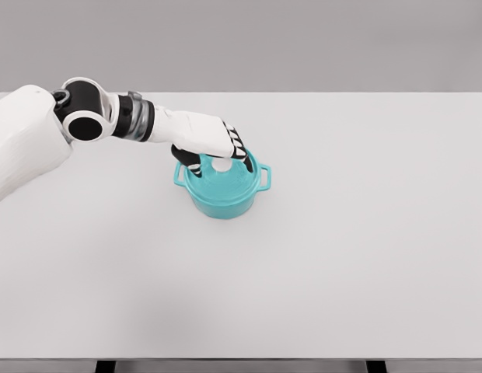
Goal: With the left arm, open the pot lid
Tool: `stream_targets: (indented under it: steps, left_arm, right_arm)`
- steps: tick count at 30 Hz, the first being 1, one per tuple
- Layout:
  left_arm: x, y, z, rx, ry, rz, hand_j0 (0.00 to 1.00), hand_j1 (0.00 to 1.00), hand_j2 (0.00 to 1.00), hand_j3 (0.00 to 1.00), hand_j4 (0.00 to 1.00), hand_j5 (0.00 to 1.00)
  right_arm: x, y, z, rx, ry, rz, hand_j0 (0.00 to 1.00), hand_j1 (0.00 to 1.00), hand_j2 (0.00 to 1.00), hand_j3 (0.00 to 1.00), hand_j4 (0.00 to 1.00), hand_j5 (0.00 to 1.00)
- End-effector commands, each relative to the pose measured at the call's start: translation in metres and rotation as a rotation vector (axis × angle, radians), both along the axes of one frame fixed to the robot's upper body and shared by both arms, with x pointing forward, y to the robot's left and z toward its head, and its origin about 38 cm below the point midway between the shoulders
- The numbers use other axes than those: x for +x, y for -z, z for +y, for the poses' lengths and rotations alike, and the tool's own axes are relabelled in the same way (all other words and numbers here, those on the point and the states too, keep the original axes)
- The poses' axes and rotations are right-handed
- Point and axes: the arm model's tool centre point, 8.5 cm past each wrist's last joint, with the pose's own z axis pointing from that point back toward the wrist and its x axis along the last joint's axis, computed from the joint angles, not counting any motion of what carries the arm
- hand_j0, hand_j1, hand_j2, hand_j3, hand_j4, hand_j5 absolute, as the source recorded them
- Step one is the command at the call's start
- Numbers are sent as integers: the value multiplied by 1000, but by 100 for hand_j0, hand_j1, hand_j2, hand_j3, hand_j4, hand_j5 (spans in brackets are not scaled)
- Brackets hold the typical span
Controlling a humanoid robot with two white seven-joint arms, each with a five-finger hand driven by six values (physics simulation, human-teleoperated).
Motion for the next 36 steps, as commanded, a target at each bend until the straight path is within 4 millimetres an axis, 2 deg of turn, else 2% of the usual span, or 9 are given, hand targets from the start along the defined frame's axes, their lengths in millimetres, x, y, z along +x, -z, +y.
stream_targets:
  steps: [1,4,14,20,24,26,33,34,36]
  left_arm:
    - [0,-1,1,-5,-4,2,83,83,83,83,83,83]
    - [0,-1,0,-4,-2,1,73,73,73,73,73,73]
    - [-1,1,0,-2,-2,5,60,60,60,60,60,60]
    - [-1,1,2,-3,-4,5,39,39,39,39,39,39]
    - [1,-2,7,0,-14,-1,38,38,38,38,38,38]
    - [3,-10,14,3,-24,-17,38,38,38,38,38,38]
    - [6,-22,96,72,-163,-50,38,38,38,38,38,38]
    - [5,-25,120,89,-210,-56,38,38,38,38,38,38]
    - [3,-27,145,110,-256,-58,39,39,39,39,39,39]
  right_arm:
    - [0,0,0,1,0,0,100,100,100,100,100,100]
    - [-1,0,0,0,0,2,100,100,100,100,100,100]
    - [0,0,0,1,0,-1,100,100,100,100,100,100]
    - [-1,0,0,-1,0,1,100,100,100,100,100,100]
    - [-1,0,0,0,0,2,100,100,100,100,100,100]
    - [0,0,0,0,0,-2,100,100,100,100,100,100]
    - [-1,0,0,0,0,2,100,100,100,100,100,100]
    - [0,0,0,0,0,1,100,100,100,100,100,100]
    - [-1,0,0,1,0,1,100,100,100,100,100,100]
